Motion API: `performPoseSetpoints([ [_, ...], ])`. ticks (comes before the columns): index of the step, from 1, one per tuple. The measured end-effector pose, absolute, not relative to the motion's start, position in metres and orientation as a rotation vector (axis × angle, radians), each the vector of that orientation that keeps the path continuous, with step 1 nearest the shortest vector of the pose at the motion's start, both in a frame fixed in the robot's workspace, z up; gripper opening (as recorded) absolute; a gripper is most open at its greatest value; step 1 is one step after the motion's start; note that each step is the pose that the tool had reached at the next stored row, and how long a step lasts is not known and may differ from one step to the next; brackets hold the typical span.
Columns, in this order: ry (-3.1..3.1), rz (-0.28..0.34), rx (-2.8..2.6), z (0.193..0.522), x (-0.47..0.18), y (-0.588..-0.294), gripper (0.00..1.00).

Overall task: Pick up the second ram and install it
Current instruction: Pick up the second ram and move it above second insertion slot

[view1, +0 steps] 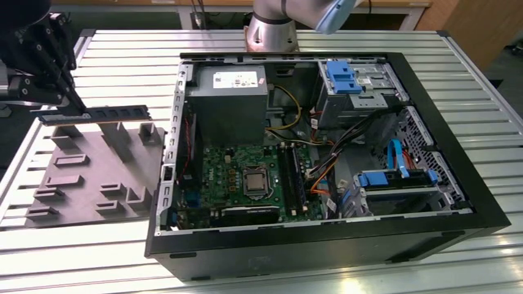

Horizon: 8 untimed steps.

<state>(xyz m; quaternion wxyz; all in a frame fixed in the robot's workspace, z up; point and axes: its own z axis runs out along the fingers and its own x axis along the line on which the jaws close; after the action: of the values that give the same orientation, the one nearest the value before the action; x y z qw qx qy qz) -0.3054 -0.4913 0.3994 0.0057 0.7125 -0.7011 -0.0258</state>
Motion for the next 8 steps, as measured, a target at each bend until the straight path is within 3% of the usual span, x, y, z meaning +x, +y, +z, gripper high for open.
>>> performPoseSetpoints([
  [8,-2.195,-0.081,2.230,0.3994,-0.2995,-0.4913,0.12],
])
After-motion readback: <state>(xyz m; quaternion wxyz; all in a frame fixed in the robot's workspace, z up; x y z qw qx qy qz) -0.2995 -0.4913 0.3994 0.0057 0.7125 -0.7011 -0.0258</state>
